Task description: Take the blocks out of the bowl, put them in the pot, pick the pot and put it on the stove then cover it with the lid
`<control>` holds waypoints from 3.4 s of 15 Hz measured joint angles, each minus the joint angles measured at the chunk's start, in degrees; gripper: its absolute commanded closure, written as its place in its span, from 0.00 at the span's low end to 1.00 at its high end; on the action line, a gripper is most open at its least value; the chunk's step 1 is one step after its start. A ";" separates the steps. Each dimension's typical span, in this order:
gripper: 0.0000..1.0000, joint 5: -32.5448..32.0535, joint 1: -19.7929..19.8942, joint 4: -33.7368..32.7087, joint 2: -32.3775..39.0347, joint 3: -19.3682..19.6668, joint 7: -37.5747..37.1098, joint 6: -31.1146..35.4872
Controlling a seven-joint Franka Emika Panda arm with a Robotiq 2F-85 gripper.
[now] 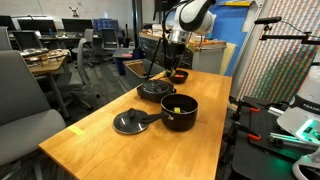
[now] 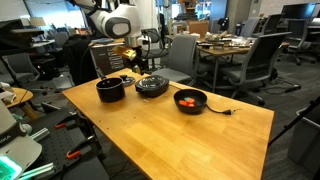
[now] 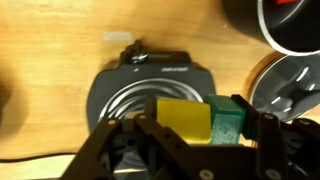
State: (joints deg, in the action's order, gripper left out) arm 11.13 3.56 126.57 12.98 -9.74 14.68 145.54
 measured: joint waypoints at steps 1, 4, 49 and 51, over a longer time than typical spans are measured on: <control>0.51 0.69 -1.41 2.48 -1.33 -1.14 0.04 0.07; 0.51 1.00 -6.59 10.02 -4.71 -3.64 -1.12 0.45; 0.00 -24.46 -1.02 -3.70 -4.87 14.88 -18.68 -6.77; 0.00 -23.26 -0.49 -4.97 -3.13 15.35 -21.29 -7.17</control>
State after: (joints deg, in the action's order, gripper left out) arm -12.13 3.08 121.60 9.84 5.61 -6.61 138.36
